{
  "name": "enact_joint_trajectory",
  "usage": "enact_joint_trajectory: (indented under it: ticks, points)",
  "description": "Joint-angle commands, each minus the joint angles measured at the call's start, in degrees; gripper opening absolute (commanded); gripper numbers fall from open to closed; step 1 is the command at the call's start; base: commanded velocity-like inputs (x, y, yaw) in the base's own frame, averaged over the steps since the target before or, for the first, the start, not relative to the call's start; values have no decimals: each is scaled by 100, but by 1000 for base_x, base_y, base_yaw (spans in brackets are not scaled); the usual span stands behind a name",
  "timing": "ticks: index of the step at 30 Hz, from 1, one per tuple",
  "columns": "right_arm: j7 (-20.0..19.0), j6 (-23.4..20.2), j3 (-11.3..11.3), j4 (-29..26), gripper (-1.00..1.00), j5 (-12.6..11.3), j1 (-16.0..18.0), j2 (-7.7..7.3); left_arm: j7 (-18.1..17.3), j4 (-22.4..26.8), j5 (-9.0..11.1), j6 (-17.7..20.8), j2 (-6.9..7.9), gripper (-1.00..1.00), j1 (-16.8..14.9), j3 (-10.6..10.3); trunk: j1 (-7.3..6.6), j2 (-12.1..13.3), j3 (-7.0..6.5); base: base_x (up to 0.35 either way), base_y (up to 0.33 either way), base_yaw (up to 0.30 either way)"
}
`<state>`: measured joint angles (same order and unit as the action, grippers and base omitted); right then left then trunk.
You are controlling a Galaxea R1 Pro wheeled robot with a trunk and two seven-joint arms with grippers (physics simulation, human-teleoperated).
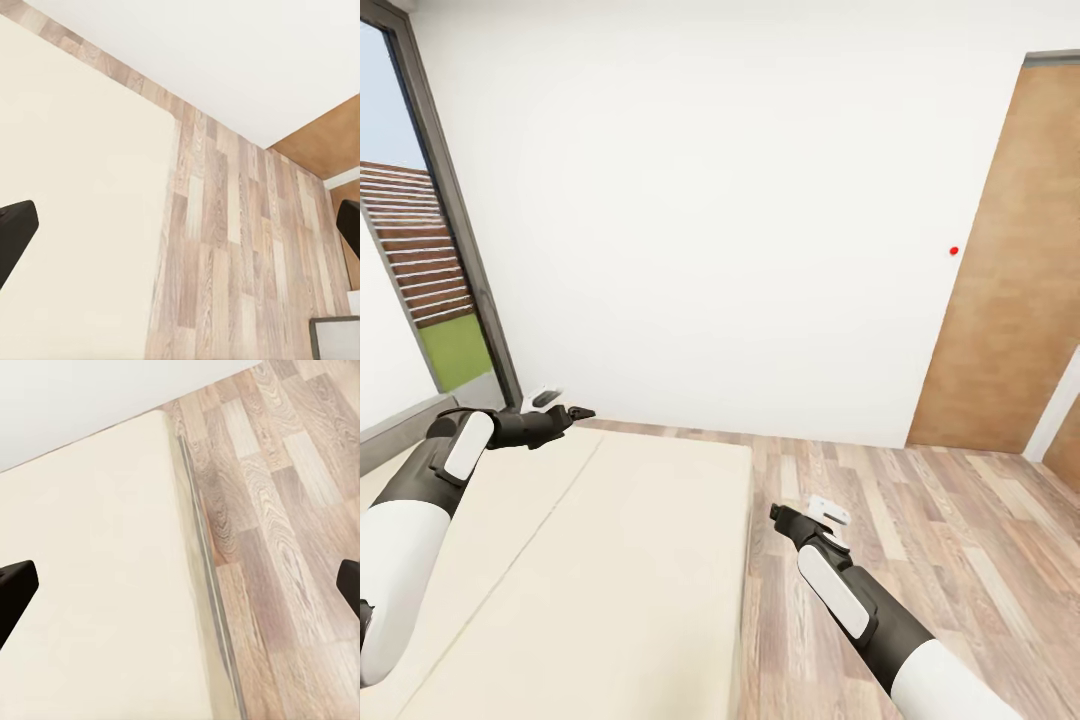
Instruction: Put all the toys in the child's room - the three board games (two on the bed and one on the table), the two jigsaw puzzles on the table, and the tennis ball on the table - inside the toy box on the table in the child's room.
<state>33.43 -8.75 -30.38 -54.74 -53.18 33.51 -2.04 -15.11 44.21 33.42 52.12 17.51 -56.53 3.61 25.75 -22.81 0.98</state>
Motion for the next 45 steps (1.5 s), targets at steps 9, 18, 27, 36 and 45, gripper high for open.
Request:
enact_joint_trajectory:
  ticks: [9, 18, 27, 36, 45]
  points:
    - [40, -22, -20, -10, 100, -17, 7, -6, -44, 0, -37, 27, -2, 100, -5, 17, 4, -11, -10, 0, 164, -63]
    - [39, -22, -26, -10, 100, -17, 7, -6, -43, 0, -38, 27, -2, 100, -4, 17, 4, -11, -49, 0, 40, -127]
    - [37, -22, -37, -10, 100, -17, 7, -6, -42, 0, -38, 27, -2, 100, -5, 17, 4, -11, -55, 0, 31, -19]
    - [41, -22, -30, -10, 100, -17, 7, -6, -41, 0, -38, 27, -2, 100, -5, 17, 4, -11, -94, 0, 216, -142]
    - [41, -22, -35, -10, 100, -17, 7, -6, -44, 0, -40, 27, -2, 100, -5, 17, 4, -11, -112, 0, 78, -64]
